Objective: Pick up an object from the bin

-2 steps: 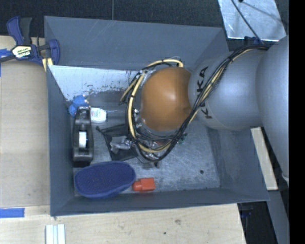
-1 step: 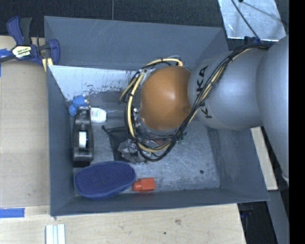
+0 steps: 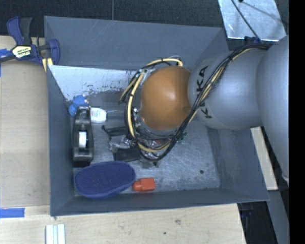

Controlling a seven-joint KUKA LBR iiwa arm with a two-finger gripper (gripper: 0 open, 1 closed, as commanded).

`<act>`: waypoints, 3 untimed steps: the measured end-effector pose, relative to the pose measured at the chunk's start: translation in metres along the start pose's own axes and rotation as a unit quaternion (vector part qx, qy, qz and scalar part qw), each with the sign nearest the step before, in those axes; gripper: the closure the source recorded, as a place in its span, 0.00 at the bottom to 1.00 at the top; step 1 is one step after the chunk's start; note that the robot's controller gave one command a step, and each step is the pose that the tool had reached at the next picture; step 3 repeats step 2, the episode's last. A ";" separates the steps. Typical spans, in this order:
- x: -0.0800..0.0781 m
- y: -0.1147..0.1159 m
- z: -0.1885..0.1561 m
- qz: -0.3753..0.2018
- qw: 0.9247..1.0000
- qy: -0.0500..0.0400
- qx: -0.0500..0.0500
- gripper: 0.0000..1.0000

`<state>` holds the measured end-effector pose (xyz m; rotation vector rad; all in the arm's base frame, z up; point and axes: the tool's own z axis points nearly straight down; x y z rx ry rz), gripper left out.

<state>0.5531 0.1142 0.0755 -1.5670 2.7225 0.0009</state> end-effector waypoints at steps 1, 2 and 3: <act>0.000 0.000 0.000 0.000 1.000 0.000 0.000 1.00; 0.006 0.004 -0.135 0.003 1.000 -0.004 0.004 1.00; 0.006 0.004 -0.135 0.003 1.000 -0.004 0.004 1.00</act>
Offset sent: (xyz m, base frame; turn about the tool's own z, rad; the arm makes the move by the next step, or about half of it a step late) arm 0.0000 0.0000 0.0000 0.0000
